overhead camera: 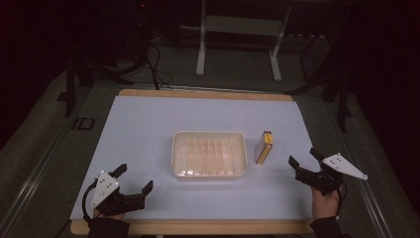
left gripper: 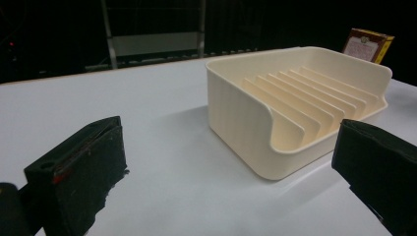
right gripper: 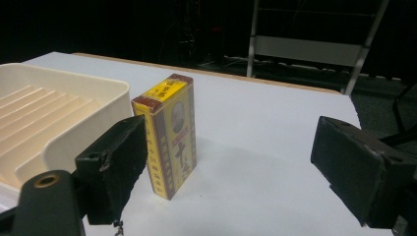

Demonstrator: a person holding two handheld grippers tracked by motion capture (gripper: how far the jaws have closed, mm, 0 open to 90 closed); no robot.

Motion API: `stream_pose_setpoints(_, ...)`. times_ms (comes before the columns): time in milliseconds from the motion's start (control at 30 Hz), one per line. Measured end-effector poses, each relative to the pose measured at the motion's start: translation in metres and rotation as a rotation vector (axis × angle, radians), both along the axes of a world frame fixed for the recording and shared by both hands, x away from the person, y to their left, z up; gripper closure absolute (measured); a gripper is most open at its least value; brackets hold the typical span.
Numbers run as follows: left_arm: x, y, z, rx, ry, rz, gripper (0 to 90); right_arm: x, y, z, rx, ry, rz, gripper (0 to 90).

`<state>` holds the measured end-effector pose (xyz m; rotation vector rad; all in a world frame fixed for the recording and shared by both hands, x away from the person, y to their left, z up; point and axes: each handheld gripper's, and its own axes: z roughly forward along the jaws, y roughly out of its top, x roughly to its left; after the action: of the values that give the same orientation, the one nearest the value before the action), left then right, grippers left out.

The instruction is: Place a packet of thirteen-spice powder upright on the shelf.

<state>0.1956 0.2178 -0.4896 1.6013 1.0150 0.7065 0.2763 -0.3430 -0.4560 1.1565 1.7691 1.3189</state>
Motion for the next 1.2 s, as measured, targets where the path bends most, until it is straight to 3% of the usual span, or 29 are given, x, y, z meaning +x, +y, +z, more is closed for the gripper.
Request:
stream_pose_setpoints(100, -0.004, 0.003, 0.002, 0.015, -0.013, 0.013, 0.1, 0.0, 0.0, 0.0, -0.01, -0.005, 0.001, 14.1)
stream_pose_setpoints(200, -0.007, 0.005, 0.002, -0.001, -0.021, 0.032, 0.1, 0.001, 0.0, -0.001, -0.017, -0.005, 0.002, 14.1)
stream_pose_setpoints(300, -0.008, 0.003, 0.002, 0.014, -0.017, 0.022, 0.1, 0.006, 0.0, -0.002, -0.014, 0.004, 0.017, 14.1)
stream_pose_setpoints(433, -0.01, 0.004, 0.002, 0.022, -0.028, 0.011, 0.1, 0.015, 0.001, -0.001, 0.047, 0.096, 0.046, 14.1)
stream_pose_setpoints(533, -0.012, 0.007, 0.004, 0.023, -0.04, 0.009, 0.1, 0.016, 0.002, 0.0, 0.014, 0.103, 0.039, 14.2)
stream_pose_setpoints(600, -0.014, 0.012, 0.005, 0.024, -0.048, 0.009, 0.1, 0.018, 0.001, 0.002, -0.032, 0.096, 0.059, 14.6)
stream_pose_setpoints(700, -0.013, 0.014, 0.004, 0.013, -0.036, 0.01, 0.1, 0.02, -0.003, 0.003, -0.049, 0.107, 0.085, 14.6)
stream_pose_setpoints(900, -0.01, 0.009, 0.002, 0.027, -0.021, -0.01, 0.1, 0.028, -0.013, -0.003, -0.108, 0.158, 0.24, 15.4)
stream_pose_setpoints(1200, -0.01, 0.009, 0.001, 0.03, -0.02, -0.019, 0.1, 0.035, -0.016, -0.013, -0.185, 0.305, 0.543, 15.3)
